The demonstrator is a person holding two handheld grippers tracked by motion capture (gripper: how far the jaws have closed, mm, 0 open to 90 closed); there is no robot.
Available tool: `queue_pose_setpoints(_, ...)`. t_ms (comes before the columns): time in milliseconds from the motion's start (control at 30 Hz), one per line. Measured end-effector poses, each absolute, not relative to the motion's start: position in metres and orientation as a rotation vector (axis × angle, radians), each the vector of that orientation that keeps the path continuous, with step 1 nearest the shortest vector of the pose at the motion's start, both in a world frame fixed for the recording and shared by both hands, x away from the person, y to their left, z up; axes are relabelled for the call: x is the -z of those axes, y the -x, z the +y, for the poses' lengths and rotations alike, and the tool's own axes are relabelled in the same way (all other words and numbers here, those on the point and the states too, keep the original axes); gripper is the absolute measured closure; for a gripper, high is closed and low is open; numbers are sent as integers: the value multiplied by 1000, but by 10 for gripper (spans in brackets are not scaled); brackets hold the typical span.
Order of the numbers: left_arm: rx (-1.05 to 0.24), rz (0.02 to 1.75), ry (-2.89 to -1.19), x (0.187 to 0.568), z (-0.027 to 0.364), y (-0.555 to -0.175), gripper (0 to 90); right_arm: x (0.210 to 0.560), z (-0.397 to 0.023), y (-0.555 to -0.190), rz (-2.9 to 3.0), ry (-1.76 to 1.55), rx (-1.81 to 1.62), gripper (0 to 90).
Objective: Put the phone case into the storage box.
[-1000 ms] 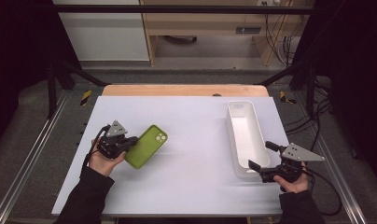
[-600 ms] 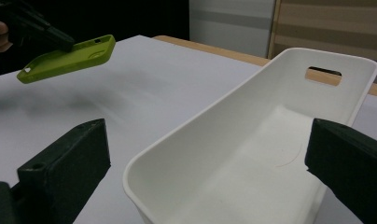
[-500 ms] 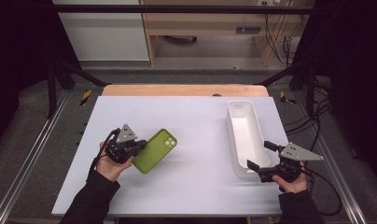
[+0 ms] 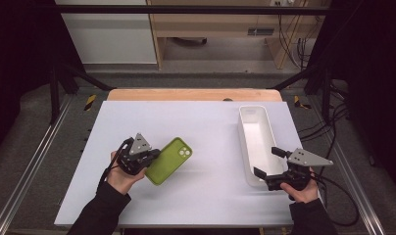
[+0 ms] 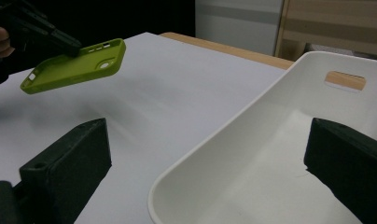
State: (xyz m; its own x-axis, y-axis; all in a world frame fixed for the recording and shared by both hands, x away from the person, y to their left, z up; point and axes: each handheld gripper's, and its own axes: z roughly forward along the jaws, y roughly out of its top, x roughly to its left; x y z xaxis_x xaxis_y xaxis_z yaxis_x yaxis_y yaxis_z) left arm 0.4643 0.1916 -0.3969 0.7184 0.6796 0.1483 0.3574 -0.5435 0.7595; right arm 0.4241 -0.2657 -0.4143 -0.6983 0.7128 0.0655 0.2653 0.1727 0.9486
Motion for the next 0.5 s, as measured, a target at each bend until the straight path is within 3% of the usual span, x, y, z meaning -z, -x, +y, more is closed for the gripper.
queue_pose_setpoints(500, -582, 733, -2185, 393, 177, -454, 877, 405, -241, -428, 2116, -895, -1521, 10)
